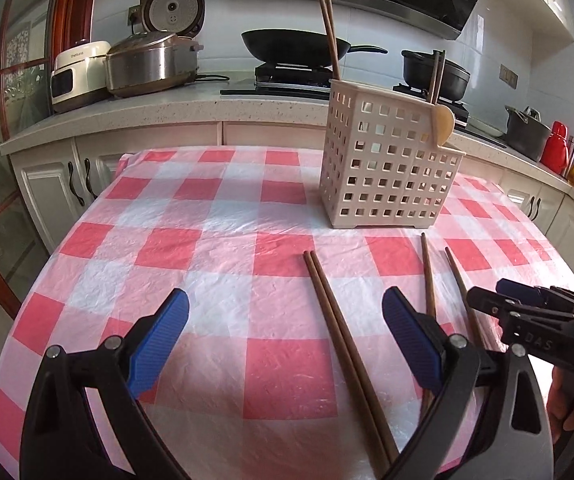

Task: Organize utensils
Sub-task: 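Move both open grippers back down toward the remaining chopsticks, then close the right gripper on a chopstick while the left gripper grasps another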

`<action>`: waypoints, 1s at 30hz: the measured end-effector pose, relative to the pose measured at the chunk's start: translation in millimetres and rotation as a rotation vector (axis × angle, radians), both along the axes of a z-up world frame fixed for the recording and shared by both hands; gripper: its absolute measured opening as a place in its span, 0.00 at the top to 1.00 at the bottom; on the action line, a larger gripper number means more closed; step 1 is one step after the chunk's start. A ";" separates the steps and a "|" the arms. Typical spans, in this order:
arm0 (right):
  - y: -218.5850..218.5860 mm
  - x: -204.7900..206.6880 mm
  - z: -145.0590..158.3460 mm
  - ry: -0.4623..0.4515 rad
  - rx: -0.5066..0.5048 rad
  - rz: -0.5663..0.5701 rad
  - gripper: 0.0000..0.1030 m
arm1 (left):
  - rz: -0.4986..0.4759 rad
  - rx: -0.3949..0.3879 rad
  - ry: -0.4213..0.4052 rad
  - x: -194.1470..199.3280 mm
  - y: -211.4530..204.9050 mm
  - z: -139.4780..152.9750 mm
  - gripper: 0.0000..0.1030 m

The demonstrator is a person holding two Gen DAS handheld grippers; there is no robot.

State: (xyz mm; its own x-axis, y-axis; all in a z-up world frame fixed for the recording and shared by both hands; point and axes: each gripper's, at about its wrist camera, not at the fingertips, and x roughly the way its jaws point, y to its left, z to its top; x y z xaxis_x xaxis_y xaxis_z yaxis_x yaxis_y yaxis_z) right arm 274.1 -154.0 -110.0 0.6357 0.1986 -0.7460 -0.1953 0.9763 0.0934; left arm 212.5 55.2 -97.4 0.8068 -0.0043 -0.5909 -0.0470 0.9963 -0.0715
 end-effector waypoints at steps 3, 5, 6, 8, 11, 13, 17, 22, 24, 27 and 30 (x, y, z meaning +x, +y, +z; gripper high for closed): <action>8.1 9.6 -4.8 0.035 -0.035 -0.006 0.56 | -0.004 -0.014 0.015 0.6 4.2 -0.6 0.09; 12.7 13.2 -6.1 0.034 -0.068 -0.017 0.57 | -0.002 -0.021 0.024 1.6 6.7 -0.8 0.09; 15.4 14.4 -6.3 0.033 -0.089 -0.017 0.58 | -0.005 -0.029 0.031 2.1 9.1 -1.5 0.09; 15.9 15.7 -6.8 0.032 -0.099 -0.021 0.62 | -0.007 -0.043 0.042 3.2 13.0 -3.1 0.09; 15.5 13.6 -6.2 0.033 -0.109 -0.011 0.71 | -0.004 -0.064 0.062 5.0 17.6 -6.5 0.09; 13.7 11.2 -6.3 0.032 -0.104 -0.005 0.74 | -0.002 -0.075 0.075 6.4 20.3 -8.5 0.09; 10.0 9.8 -6.1 0.036 -0.093 0.003 0.78 | -0.003 -0.078 0.085 9.1 19.7 -10.5 0.09; 5.5 8.3 -6.6 0.028 -0.076 0.000 0.89 | -0.013 -0.061 0.090 10.2 11.0 -11.1 0.09; 0.9 6.8 -6.7 0.029 -0.051 0.005 0.92 | -0.019 -0.052 0.093 11.6 7.3 -11.1 0.09; -8.5 3.8 -7.1 0.037 -0.009 0.020 0.93 | -0.024 -0.050 0.105 14.2 3.2 -12.8 0.10; -16.3 0.8 -7.1 0.042 0.017 0.022 0.93 | -0.024 -0.057 0.115 18.3 0.9 -14.9 0.10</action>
